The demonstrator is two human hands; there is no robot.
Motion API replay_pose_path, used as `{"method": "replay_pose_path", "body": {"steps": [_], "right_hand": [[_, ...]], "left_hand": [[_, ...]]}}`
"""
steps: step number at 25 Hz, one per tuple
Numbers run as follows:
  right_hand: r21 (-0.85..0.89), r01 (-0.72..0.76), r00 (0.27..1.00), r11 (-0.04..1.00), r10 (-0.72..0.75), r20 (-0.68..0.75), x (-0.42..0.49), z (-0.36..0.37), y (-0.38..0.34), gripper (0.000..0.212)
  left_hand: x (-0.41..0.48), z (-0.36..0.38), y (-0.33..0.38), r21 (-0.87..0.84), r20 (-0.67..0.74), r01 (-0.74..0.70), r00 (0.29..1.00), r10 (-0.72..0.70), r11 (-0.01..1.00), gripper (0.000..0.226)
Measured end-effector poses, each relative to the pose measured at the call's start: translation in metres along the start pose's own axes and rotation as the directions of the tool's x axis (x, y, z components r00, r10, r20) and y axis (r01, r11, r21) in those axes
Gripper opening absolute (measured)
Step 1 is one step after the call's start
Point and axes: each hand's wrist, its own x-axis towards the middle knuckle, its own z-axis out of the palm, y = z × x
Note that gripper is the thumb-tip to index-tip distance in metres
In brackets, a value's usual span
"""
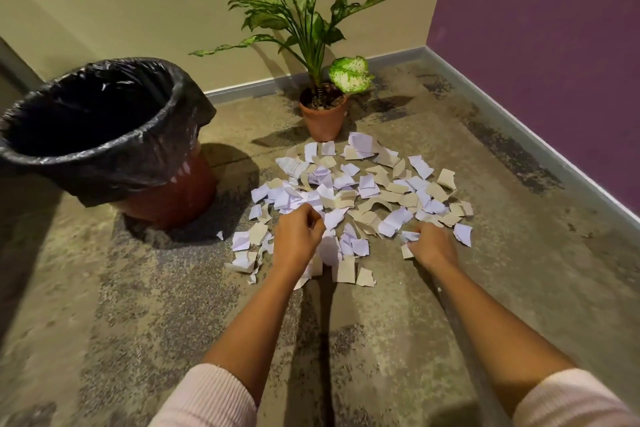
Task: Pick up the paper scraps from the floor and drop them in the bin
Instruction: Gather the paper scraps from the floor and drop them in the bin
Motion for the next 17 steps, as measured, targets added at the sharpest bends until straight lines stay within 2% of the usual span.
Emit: {"method": "replay_pose_path", "body": {"steps": [2,6,9,13,17], "right_hand": [[0.123,0.032,0.999,0.992,-0.027,-0.040,-0.006,-0.006,-0.033,0.025],[0.322,0.232,0.971,0.918,-0.202,-0.125,-0.022,-0.025,-0.141,0.015],[0.425,0.405,0.914,0.810,-0.363,-0.179,-0.042,-0.043,-0.233,0.004],[0.460,0.603,0.794,0.652,-0.549,-0.262,-0.067,-0.063,-0.342,0.010],[0.402,0.711,0.695,0.578,-0.667,-0.270,-0.073,-0.070,-0.429,0.009]], "left_hand": [[0.006,-0.027,0.001,0.001,-0.084,-0.002,0.996,0.002,1.000,0.007],[0.022,-0.096,0.003,0.047,-0.271,-0.015,0.962,0.027,0.999,0.011],[0.039,-0.156,0.001,0.015,-0.421,-0.027,0.907,0.030,1.000,0.012],[0.068,-0.231,-0.012,-0.002,-0.588,-0.041,0.808,0.032,0.999,0.013],[0.094,-0.287,-0.038,0.015,-0.660,0.072,0.750,-0.044,0.997,0.012]]}}
